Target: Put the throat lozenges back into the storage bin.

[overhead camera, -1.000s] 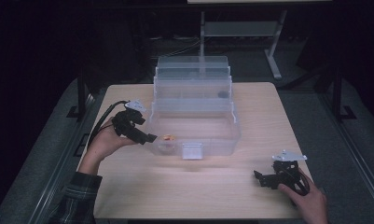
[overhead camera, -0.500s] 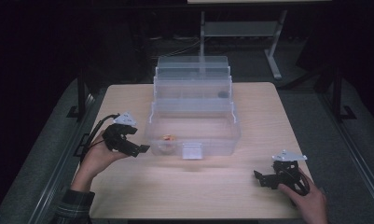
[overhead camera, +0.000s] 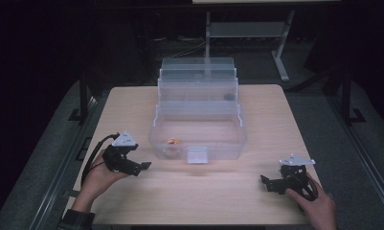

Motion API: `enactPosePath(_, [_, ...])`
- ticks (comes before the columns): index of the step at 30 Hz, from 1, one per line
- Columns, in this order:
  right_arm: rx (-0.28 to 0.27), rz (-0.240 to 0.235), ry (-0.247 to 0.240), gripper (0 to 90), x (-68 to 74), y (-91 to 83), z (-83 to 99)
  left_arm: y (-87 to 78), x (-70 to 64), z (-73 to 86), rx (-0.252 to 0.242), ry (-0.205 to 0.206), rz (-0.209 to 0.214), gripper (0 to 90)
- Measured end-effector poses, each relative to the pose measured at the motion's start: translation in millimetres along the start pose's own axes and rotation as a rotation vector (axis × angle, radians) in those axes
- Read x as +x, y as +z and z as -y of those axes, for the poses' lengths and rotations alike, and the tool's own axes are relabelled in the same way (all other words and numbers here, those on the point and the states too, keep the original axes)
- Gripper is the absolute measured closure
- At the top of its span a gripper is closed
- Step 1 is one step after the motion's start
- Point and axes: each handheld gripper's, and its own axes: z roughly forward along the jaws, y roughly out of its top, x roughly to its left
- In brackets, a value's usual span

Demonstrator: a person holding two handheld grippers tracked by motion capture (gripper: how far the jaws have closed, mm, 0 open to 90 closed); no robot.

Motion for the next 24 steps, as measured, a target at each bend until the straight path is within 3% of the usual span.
enactPosePath(11, [0.0, 0.0, 0.0, 0.0, 0.0, 0.0, 0.0, 10.3, -13.9, 34.7, -0.039, -0.014, -0.002, 12.7])
enactPosePath(24, [0.0, 0.0, 0.0, 0.0, 0.0, 0.0, 0.0, 21.5, -20.6, 63.1, -0.008, -0.017, -0.014, 12.6])
